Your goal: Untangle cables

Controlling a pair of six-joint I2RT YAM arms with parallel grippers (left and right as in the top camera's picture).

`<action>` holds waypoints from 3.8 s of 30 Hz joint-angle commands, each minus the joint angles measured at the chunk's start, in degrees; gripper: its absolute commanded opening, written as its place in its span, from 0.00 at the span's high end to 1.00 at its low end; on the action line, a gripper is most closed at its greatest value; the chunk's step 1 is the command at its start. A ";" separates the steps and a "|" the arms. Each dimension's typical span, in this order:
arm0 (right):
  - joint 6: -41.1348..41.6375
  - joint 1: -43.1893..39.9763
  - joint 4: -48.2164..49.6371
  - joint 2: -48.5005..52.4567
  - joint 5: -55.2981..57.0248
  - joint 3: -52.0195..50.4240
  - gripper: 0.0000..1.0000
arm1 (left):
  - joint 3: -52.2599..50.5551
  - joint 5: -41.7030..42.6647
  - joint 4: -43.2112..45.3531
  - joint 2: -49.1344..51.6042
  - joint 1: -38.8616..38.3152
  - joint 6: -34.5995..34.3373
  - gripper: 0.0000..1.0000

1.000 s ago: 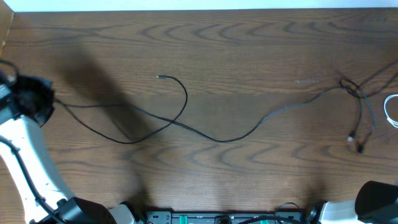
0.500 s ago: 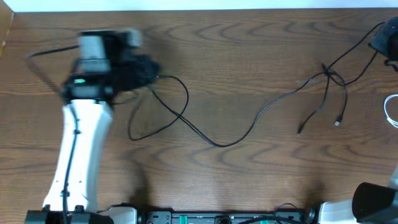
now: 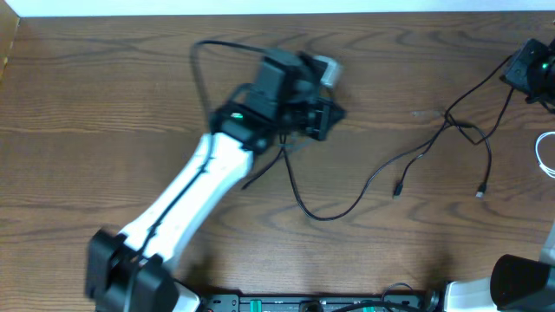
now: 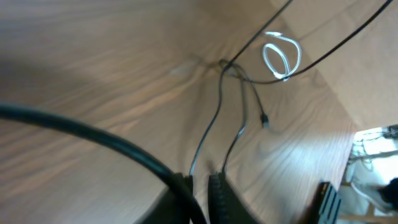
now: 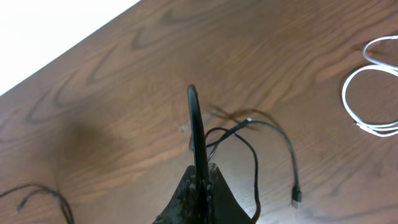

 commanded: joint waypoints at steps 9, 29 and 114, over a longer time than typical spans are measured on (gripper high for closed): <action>-0.92 0.90 -2.19 0.07 -0.20 1.03 0.99 | -0.28 -11.89 11.69 15.69 -9.97 4.02 0.74; -0.90 0.90 -4.70 0.07 0.31 1.03 0.99 | -0.28 -11.87 15.19 24.44 -14.01 13.77 0.51; -0.83 1.27 -5.79 0.07 0.44 1.05 0.99 | 0.42 -25.18 7.93 30.34 -19.96 14.16 0.50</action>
